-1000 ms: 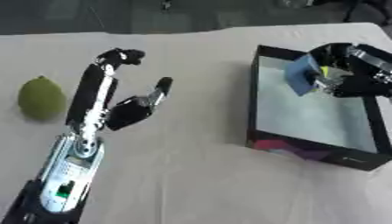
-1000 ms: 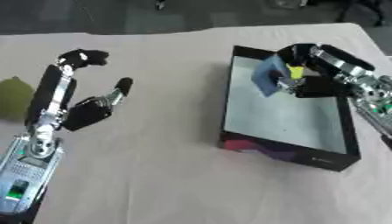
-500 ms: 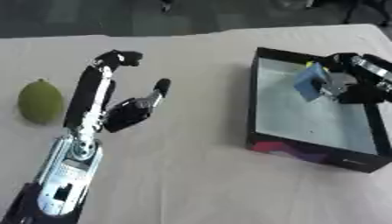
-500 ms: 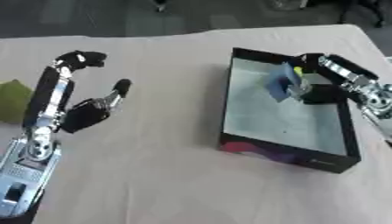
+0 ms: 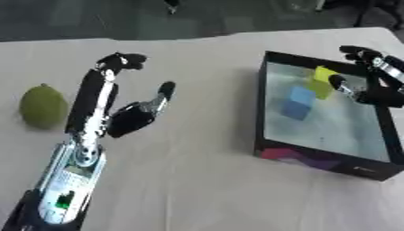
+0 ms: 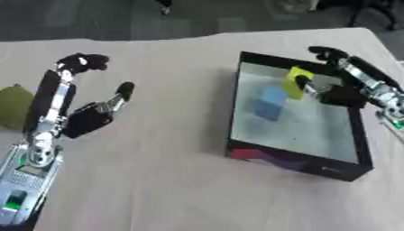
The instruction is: Pick up the objects with one hand, pass them to the other hand, and then place them into the box on the other side of the table.
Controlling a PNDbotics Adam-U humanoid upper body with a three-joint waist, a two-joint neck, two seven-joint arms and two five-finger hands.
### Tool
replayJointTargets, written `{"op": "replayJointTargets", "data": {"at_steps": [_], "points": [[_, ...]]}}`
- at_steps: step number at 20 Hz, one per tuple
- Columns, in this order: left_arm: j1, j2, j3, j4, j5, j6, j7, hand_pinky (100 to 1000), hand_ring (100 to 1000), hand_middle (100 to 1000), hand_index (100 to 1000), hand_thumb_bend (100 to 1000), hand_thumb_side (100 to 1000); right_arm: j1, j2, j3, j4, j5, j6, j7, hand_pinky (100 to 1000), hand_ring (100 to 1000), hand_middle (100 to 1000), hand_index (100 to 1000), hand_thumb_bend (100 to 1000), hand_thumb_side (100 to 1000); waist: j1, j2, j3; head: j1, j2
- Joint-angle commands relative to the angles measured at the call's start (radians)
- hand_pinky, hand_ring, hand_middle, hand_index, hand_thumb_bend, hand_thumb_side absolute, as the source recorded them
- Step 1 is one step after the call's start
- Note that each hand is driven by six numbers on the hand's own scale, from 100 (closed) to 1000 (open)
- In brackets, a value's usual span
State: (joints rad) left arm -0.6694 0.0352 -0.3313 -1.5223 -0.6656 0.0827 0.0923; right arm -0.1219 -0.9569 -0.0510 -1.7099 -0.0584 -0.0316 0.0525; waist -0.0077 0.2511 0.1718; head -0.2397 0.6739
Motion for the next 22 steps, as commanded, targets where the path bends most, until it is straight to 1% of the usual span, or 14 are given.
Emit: {"op": "replayJointTargets", "data": {"at_steps": [1, 3, 4, 5, 6, 7, 8, 9, 10, 11, 13, 17, 21, 22], "points": [[-0.021, 0.021, 0.022, -0.022, 0.003, 0.011, 0.011, 845, 752, 633, 776, 444, 600, 0.001, -0.029, -0.042, -0.074, -0.131, 0.011, -0.039, 1000, 1000, 1000, 1000, 100, 685, 0.010, -0.019, -0.004, 0.012, -0.011], [-0.029, 0.035, 0.041, -0.024, 0.006, 0.026, 0.015, 846, 755, 639, 778, 427, 609, 0.011, -0.032, -0.063, -0.128, -0.207, 0.022, -0.063, 1000, 1000, 1000, 1000, 100, 718, 0.012, -0.021, -0.004, 0.026, -0.006], [-0.033, 0.041, 0.051, -0.024, 0.007, 0.034, 0.016, 848, 757, 641, 779, 416, 619, 0.015, -0.032, -0.071, -0.147, -0.236, 0.030, -0.070, 1000, 1000, 1000, 1000, 100, 717, 0.013, -0.022, -0.004, 0.031, -0.003], [-0.037, 0.048, 0.062, -0.023, 0.007, 0.047, 0.015, 850, 759, 646, 781, 363, 639, 0.018, -0.032, -0.079, -0.163, -0.262, 0.037, -0.075, 1000, 1000, 1000, 1000, 100, 683, 0.014, -0.023, -0.004, 0.036, -0.001], [-0.042, 0.058, 0.075, -0.022, 0.004, 0.064, 0.014, 851, 761, 649, 782, 348, 642, 0.021, -0.033, -0.087, -0.176, -0.288, 0.042, -0.081, 1000, 1000, 1000, 1000, 100, 692, 0.015, -0.025, -0.004, 0.041, 0.001], [-0.046, 0.067, 0.084, -0.023, 0.001, 0.079, 0.012, 853, 764, 655, 786, 331, 647, 0.024, -0.033, -0.093, -0.186, -0.310, 0.046, -0.086, 1000, 1000, 1000, 1000, 100, 731, 0.016, -0.026, -0.004, 0.044, 0.002], [-0.052, 0.082, 0.098, -0.024, -0.002, 0.095, 0.010, 852, 765, 658, 787, 322, 633, 0.028, -0.033, -0.101, -0.196, -0.331, 0.046, -0.094, 1000, 1000, 1000, 1000, 100, 684, 0.017, -0.027, -0.004, 0.046, 0.005], [-0.058, 0.102, 0.113, -0.025, -0.006, 0.112, 0.009, 852, 767, 661, 788, 310, 608, 0.033, -0.033, -0.107, -0.209, -0.348, 0.042, -0.103, 1000, 1000, 1000, 1000, 100, 594, 0.018, -0.028, -0.003, 0.048, 0.007], [-0.065, 0.121, 0.127, -0.026, -0.010, 0.130, 0.006, 852, 768, 662, 789, 307, 595, 0.040, -0.031, -0.113, -0.222, -0.359, 0.038, -0.111, 1000, 1000, 1000, 1000, 100, 568, 0.019, -0.029, -0.003, 0.050, 0.009], [-0.072, 0.140, 0.139, -0.025, -0.013, 0.147, 0.000, 852, 769, 666, 790, 310, 581, 0.047, -0.030, -0.117, -0.233, -0.364, 0.037, -0.117, 1000, 1000, 1000, 1000, 100, 538, 0.020, -0.030, -0.002, 0.054, 0.011], [-0.085, 0.179, 0.158, -0.019, -0.018, 0.178, -0.023, 852, 772, 671, 793, 337, 551, 0.057, -0.028, -0.121, -0.252, -0.368, 0.037, -0.128, 1000, 1000, 1000, 1000, 100, 525, 0.022, -0.031, 0.000, 0.064, 0.014], [-0.122, 0.261, 0.184, 0.018, -0.005, 0.227, -0.100, 857, 781, 681, 799, 394, 517, 0.068, -0.030, -0.125, -0.284, -0.375, 0.037, -0.138, 1000, 1000, 1000, 1000, 100, 514, 0.023, -0.033, 0.001, 0.089, 0.019], [-0.175, 0.329, 0.194, 0.092, -0.013, 0.251, -0.208, 867, 797, 700, 816, 455, 508, 0.068, -0.036, -0.126, -0.290, -0.381, 0.022, -0.134, 1000, 1000, 1000, 1000, 100, 507, 0.023, -0.037, -0.001, 0.125, 0.018], [-0.188, 0.343, 0.194, 0.116, -0.017, 0.252, -0.245, 874, 805, 707, 823, 487, 497, 0.069, -0.039, -0.126, -0.290, -0.381, 0.018, -0.133, 1000, 1000, 1000, 1000, 100, 506, 0.023, -0.038, -0.002, 0.134, 0.018]]}}
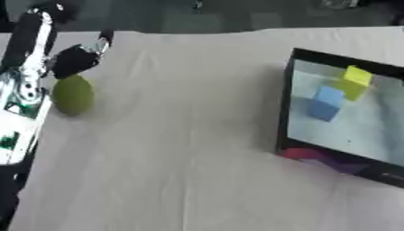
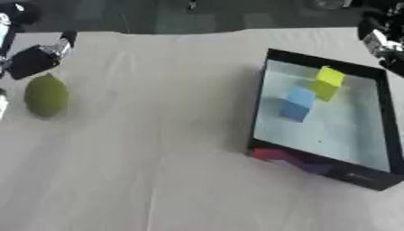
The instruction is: Pick up the objects with one hand, pass them to the other hand, and then place them into the box on the other side of the table.
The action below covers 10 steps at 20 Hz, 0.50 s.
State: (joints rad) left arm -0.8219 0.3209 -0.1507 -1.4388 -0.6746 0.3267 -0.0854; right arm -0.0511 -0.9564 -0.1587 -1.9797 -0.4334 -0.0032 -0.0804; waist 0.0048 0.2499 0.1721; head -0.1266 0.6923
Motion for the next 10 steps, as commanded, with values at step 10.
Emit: {"op": "replayJointTargets", "data": {"at_steps": [10], "points": [[-0.139, 0.125, 0.032, 0.253, -0.050, -0.021, -0.381, 896, 829, 731, 837, 621, 444, -0.002, -0.047, -0.009, -0.020, 0.007, -0.004, 0.007, 1000, 1000, 1000, 1000, 100, 519, 0.011, -0.043, -0.009, 0.072, -0.008]]}}
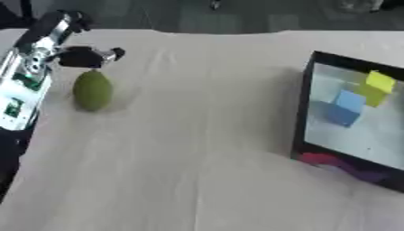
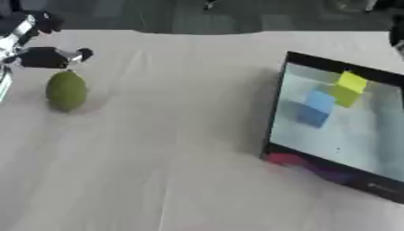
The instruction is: Pick up the objects with one hand, pass them to the other hand, and then place them into the box on the other side of the table.
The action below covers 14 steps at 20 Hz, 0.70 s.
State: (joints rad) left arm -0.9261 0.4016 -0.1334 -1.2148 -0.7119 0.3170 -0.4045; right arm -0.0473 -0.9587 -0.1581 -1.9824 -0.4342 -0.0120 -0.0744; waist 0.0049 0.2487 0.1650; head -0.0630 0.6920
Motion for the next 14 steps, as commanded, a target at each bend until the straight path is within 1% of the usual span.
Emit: {"op": "replayJointTargets", "data": {"at_steps": [1, 7, 11, 14], "points": [[-0.044, 0.050, 0.016, 0.045, -0.020, -0.020, -0.087, 895, 828, 730, 836, 629, 446, -0.005, -0.045, -0.009, -0.018, 0.010, 0.007, 0.001, 1000, 1000, 1000, 1000, 100, 515, 0.011, -0.042, -0.003, 0.010, -0.008], [-0.079, 0.076, 0.024, 0.132, -0.073, -0.059, -0.217, 895, 836, 745, 842, 671, 454, -0.003, -0.041, -0.006, -0.018, 0.016, 0.016, 0.000, 1000, 1000, 1000, 1000, 100, 524, 0.011, -0.040, -0.006, 0.014, -0.007], [-0.093, 0.096, 0.028, 0.156, -0.128, -0.066, -0.281, 894, 843, 760, 851, 707, 468, 0.000, -0.041, -0.006, -0.018, 0.020, 0.015, -0.001, 1000, 1000, 1000, 1000, 100, 524, 0.012, -0.041, -0.006, 0.014, -0.008], [-0.096, 0.109, 0.029, 0.169, -0.169, -0.067, -0.325, 894, 847, 766, 854, 716, 473, 0.004, -0.040, -0.006, -0.018, 0.026, 0.014, -0.002, 1000, 1000, 1000, 1000, 100, 523, 0.013, -0.041, -0.005, 0.015, -0.010]]}}
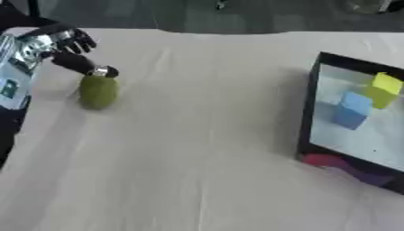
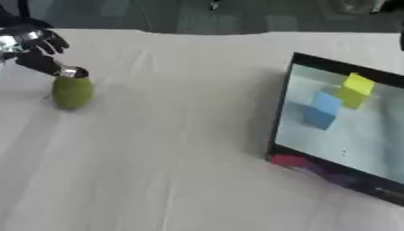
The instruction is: Pick up the objects with one hand, pass them to the other hand, and then place them into the box on the other side of the table.
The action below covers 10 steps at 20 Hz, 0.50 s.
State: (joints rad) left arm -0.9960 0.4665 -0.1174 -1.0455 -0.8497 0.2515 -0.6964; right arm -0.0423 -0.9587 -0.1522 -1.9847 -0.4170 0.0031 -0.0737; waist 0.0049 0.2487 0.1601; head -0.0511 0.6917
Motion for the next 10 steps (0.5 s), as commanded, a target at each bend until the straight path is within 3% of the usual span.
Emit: {"op": "replayJointTargets", "data": {"at_steps": [1, 10], "points": [[-0.026, 0.047, 0.015, 0.003, -0.042, 0.000, -0.043, 894, 848, 767, 855, 720, 472, 0.000, -0.040, -0.012, -0.015, 0.011, -0.001, -0.004, 1000, 1000, 1000, 1000, 100, 523, 0.013, -0.041, 0.000, 0.004, -0.011], [-0.021, 0.041, 0.013, 0.036, -0.127, 0.004, -0.076, 884, 849, 773, 842, 737, 431, 0.006, -0.034, -0.011, -0.015, 0.023, -0.005, -0.010, 1000, 1000, 1000, 998, 100, 522, 0.010, -0.038, -0.004, 0.006, -0.024]]}}
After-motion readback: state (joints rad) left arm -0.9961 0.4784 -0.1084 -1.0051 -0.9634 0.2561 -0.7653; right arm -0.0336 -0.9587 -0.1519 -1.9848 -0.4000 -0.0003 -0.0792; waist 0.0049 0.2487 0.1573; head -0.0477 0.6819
